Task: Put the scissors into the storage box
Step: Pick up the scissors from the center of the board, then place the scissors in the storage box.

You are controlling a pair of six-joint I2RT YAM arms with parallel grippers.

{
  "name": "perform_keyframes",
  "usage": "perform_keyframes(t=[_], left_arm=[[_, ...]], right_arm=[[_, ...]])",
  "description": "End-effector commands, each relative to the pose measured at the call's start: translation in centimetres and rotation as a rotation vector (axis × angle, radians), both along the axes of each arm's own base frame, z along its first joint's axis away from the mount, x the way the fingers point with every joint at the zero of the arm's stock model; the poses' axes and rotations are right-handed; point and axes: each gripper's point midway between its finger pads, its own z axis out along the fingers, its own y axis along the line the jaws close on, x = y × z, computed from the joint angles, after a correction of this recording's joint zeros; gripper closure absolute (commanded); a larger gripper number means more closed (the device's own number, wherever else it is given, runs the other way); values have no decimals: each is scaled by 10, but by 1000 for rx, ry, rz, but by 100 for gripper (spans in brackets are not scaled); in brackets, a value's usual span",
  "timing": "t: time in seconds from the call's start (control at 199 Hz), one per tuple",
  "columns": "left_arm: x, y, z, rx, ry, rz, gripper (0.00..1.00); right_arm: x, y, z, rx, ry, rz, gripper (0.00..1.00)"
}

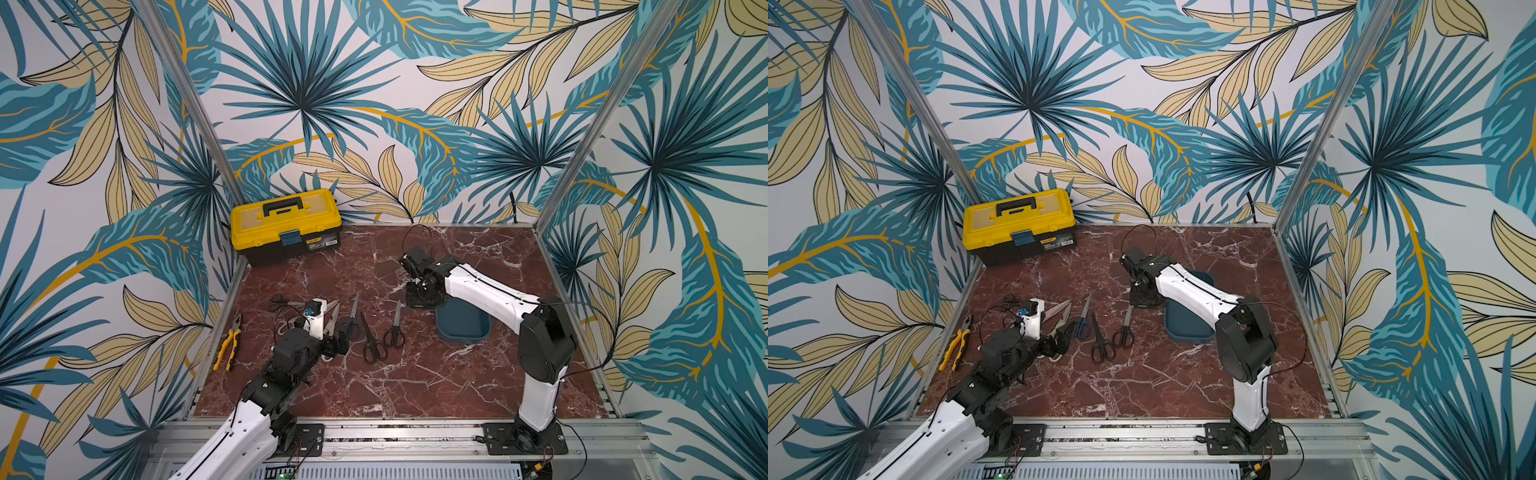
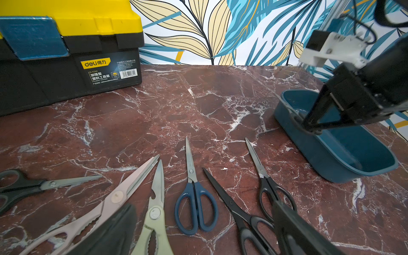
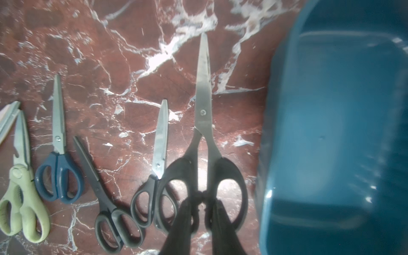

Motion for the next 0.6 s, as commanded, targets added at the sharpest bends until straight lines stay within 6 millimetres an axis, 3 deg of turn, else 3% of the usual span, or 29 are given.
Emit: perform_keyframes(t=[0.0,0.146,0.301,0.442,0.597], left_arm=[[-3,1,-9,7,10,0,0],[-3,0,-8,6,6,-8,0],[-7,-8,-4,-2,-14,-64,0],[-12,-17,-1,-13,-30,-121,0],[-14,-14,2,-17,-48,-112,0]], right_arm=[[-5,-39,13,-83,-8,-36,98],[-16,-87,2,-142,26,-100,98],[-28,-127,-34,-205,121,-130,98],[-19,-132,-55,-204,144,-121,97],[-6,-129,-73,-209,172,-121,88]])
